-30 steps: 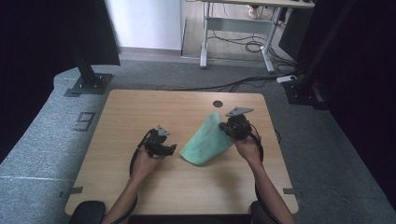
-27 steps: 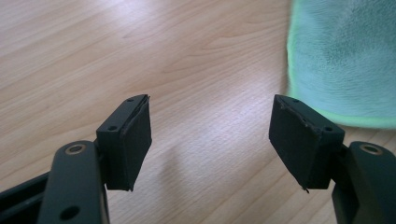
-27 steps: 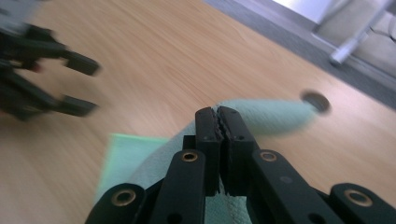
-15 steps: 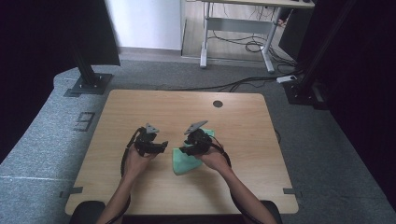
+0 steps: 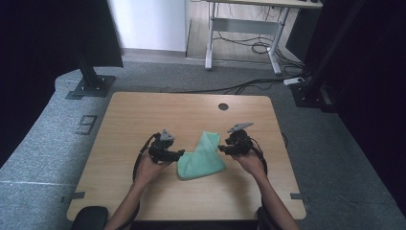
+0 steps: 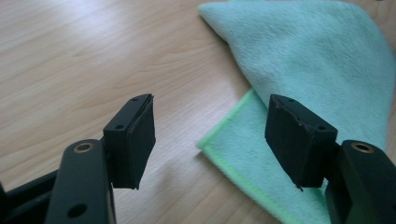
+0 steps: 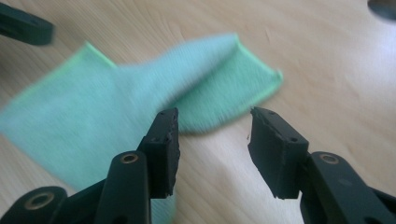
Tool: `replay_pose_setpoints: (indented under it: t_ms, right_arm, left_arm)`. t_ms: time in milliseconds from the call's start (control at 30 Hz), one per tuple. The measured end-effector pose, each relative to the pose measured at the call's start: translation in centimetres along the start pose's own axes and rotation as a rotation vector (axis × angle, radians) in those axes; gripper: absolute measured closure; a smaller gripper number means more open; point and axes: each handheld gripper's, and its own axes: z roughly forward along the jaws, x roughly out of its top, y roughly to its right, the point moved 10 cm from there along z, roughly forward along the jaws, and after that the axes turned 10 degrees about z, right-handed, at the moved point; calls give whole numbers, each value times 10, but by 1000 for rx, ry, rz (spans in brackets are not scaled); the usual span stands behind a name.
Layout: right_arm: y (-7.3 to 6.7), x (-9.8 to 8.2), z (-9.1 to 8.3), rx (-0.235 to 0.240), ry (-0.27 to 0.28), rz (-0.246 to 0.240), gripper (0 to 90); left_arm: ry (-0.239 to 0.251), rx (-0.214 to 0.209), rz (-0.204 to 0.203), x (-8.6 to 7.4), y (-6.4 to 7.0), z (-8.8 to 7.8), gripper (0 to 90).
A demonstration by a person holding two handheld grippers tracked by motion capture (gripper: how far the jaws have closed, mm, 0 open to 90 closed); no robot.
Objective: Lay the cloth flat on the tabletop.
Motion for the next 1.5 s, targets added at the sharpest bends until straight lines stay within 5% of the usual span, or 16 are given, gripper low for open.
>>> replay_pose_setpoints:
  t_ms: [167,667,767,867,900,1000,1167,1333,1433,1500]
  right_arm:
    - [6,-3,14,-24,2,0,497]
    - [48,31,77,-106,9,84,535]
    - [49,28,85,-90,-10,86,673]
    - [41,26,84,-47,-26,97,858]
    - [39,25,82,-51,-36,85,875]
    - [38,26,70,-47,-23,81,882]
    - [43,51,19,-23,117,102,883]
    - [30,80,-27,26,238,68,873]
    - [22,86,-40,34,263,34,836]
    - [26,83,-42,-2,261,21,774]
  left_arm:
    - [-66,14,15,-10,-1,16,330]
    - [-105,-3,20,-29,-5,25,355]
    - [-80,-23,5,-29,-3,25,454]
    - [-88,-73,13,-27,4,23,716]
    - [-93,-90,18,-26,6,23,832]
    - [-98,-45,44,-25,0,18,877]
    - [48,10,-11,5,-28,-22,878]
    - [142,49,16,39,-38,-59,870]
    - [126,62,19,38,-41,-63,867]
    - [98,60,4,30,-45,-57,865]
